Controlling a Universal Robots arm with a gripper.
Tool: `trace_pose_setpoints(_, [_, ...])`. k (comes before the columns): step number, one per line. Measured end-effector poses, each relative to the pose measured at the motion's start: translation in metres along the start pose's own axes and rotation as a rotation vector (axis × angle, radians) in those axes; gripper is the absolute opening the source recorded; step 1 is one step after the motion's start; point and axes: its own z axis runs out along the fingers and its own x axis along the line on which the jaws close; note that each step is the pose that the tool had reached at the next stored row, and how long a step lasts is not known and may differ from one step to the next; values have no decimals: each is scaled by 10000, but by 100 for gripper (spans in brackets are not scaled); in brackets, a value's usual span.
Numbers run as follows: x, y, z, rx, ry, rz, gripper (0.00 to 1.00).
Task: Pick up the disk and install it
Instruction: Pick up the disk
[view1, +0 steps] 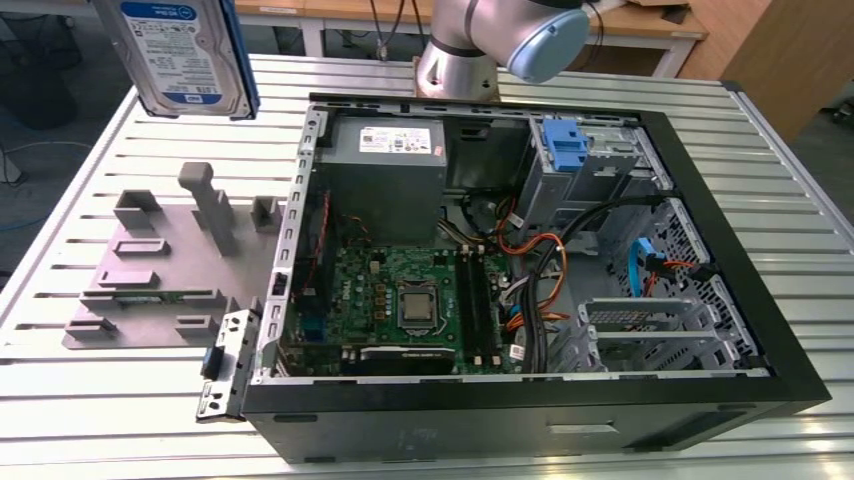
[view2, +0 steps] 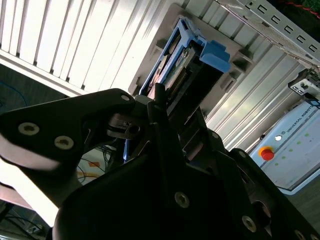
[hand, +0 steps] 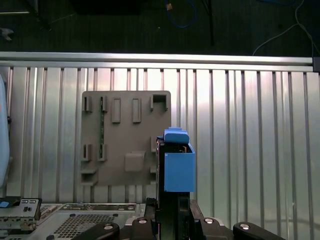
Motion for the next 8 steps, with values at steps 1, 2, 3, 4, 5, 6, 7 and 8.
trace_pose_setpoints(1, [0, -9, -1, 0, 0, 0, 35])
trace_pose_setpoints(2, [0, -19, -1, 0, 0, 0, 35])
trace_pose_setpoints(3, [0, -30, -2, 0, 1, 1, 35])
trace_pose_setpoints(4, [-1, -42, -3, -1, 1, 1, 35])
trace_pose_setpoints(5, [-1, -55, -3, 0, 0, 1, 35])
trace_pose_setpoints(6, [-1, -69, -4, 0, 0, 1, 35])
trace_pose_setpoints(7, [-1, -83, -4, 0, 0, 0, 35])
trace_pose_setpoints(8, [-1, -98, -5, 1, 0, 1, 35])
